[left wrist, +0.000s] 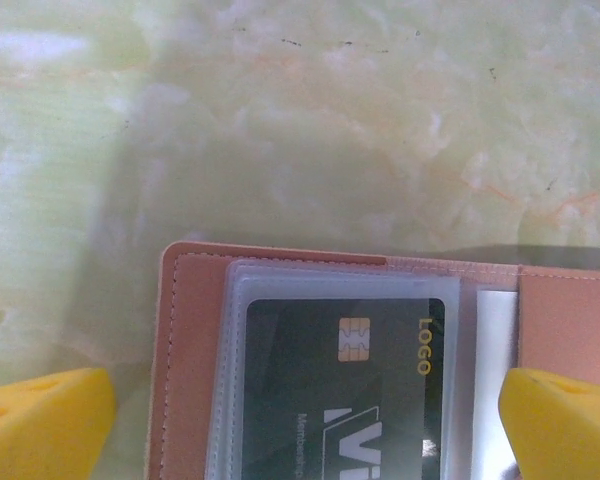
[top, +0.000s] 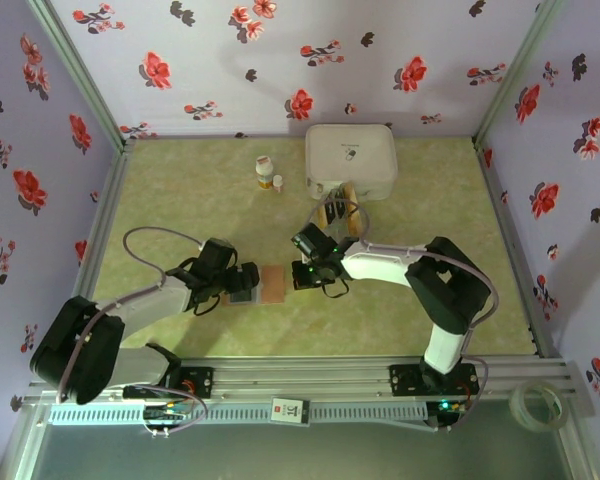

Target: Put the credit cards into the card holder

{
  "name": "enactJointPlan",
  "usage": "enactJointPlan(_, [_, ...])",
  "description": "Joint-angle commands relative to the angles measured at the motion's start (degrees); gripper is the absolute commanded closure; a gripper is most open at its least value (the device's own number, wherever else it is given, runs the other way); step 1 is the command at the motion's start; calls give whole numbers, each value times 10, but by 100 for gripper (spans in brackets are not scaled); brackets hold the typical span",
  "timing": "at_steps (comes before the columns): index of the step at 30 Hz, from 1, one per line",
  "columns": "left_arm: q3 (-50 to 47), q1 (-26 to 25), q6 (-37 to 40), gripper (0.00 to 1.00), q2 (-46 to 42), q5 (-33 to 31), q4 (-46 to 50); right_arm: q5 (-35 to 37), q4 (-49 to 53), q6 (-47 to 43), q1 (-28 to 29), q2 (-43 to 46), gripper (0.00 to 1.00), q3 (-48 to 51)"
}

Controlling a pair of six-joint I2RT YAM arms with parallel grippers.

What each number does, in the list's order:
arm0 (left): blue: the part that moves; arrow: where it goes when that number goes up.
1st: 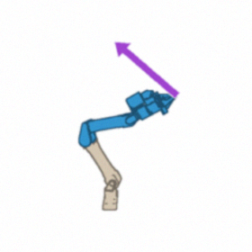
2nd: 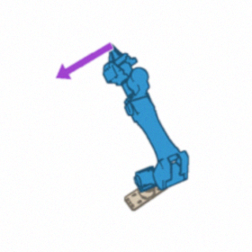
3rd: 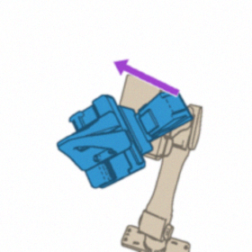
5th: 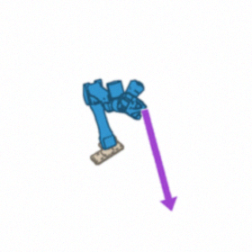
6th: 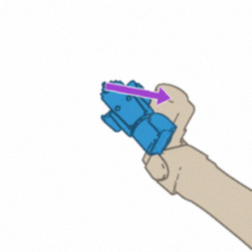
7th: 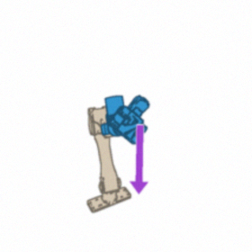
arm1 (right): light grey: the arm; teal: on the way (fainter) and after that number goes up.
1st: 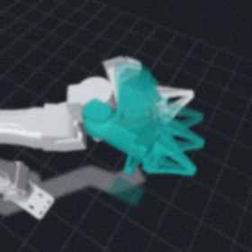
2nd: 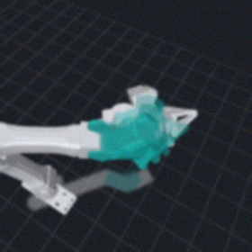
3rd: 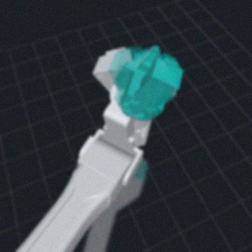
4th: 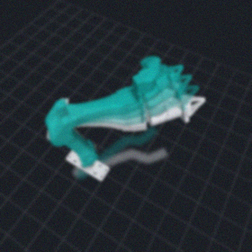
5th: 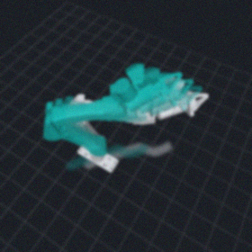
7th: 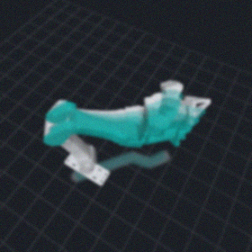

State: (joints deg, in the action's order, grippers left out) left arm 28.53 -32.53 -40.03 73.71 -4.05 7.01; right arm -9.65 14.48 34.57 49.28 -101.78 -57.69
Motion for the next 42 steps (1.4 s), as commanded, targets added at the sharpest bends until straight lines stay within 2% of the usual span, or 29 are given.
enactJointPlan(1, [-7, -4, 15, 0, 23, 23, -29, -11, -5, 8, 1, -12, 97, -18])
enactJointPlan(9, [-9, -5, 17, 0, 3, 60, -57, -17, -8, 11, 2, -23, 98, -26])
enactJointPlan(16, [-13, -5, 12, 0, -23, 63, -56, -21, -12, 12, 1, -33, 98, -32])
enactJointPlan(23, [-16, -4, 9, 0, -93, 50, -32, -24, -10, 11, 2, -40, 99, -43])
enactJointPlan(27, [-16, -5, 0, 0, -125, 63, -35, -25, -8, 9, 1, -45, 99, -50])
enactJointPlan(36, [2, -33, -34, 1, -132, 79, -69, -21, -7, 9, -1, -42, 98, -57])
enactJointPlan(39, [5, -47, -46, 1, -121, 79, -85, -21, -5, 9, -7, -36, 95, -58])
enactJointPlan(42, [8, -61, -56, 1, -107, 78, -100, -21, -4, 9, -14, -27, 84, -59])
